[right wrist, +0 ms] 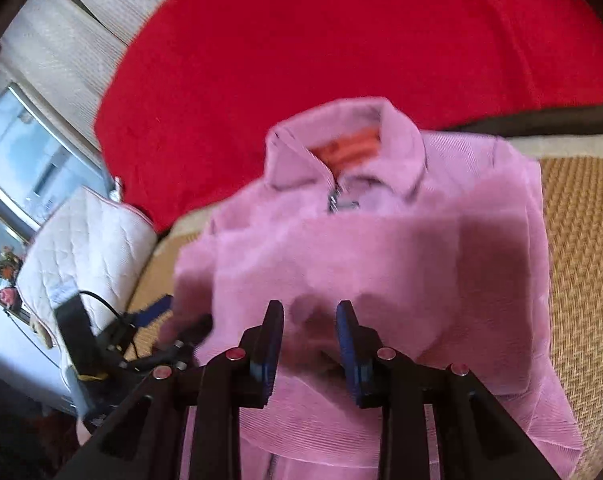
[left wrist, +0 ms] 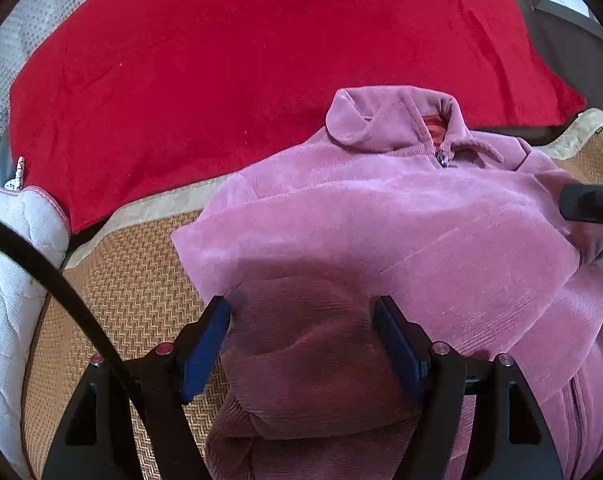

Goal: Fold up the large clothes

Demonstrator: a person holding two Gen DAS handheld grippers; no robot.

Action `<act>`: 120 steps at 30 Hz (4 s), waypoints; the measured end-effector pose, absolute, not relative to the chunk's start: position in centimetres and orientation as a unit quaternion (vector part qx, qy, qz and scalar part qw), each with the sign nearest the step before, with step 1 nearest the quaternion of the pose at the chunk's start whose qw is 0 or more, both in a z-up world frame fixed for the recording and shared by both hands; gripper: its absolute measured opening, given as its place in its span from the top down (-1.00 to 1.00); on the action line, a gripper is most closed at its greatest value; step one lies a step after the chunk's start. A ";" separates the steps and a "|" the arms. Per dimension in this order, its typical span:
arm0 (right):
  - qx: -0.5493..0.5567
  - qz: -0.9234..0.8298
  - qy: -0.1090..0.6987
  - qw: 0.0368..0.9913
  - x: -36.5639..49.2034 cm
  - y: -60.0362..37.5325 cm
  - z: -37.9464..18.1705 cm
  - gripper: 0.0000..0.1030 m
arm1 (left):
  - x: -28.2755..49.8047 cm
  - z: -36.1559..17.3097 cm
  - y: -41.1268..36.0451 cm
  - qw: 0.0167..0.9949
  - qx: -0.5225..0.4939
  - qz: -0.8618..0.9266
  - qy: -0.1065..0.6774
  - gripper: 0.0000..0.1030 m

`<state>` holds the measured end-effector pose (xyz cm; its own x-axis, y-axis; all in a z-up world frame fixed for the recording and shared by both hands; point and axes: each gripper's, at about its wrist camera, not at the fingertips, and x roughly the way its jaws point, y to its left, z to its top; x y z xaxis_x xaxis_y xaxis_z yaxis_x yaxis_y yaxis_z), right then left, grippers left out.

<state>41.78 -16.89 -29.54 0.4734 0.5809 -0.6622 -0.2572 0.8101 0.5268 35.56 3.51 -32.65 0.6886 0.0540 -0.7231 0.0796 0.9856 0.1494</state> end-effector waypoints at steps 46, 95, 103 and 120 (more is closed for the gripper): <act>0.159 0.230 0.518 0.808 40.9 -18.8 -31.4 0.39 | 33.5 -32.2 2.3 0.906 0.111 -0.048 0.405 -0.49; 0.218 0.249 0.485 0.809 24.6 -29.1 -30.3 -0.51 | 11.5 -35.1 10.9 0.892 -0.086 -0.126 0.425 -0.61; 0.230 0.201 0.519 0.798 20.7 -33.8 -32.5 -0.51 | 10.9 -36.4 9.8 0.875 -0.093 -0.141 0.453 -0.40; 0.186 0.165 0.588 0.770 17.9 -30.7 -37.0 0.14 | 9.5 -40.1 9.5 0.833 -0.145 -0.138 0.515 0.33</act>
<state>17.88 -30.70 -37.04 0.2543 0.4732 -0.8435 -0.0356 0.8761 0.4808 9.49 9.55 -40.13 0.4311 -0.3791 -0.8188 0.0801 0.9199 -0.3838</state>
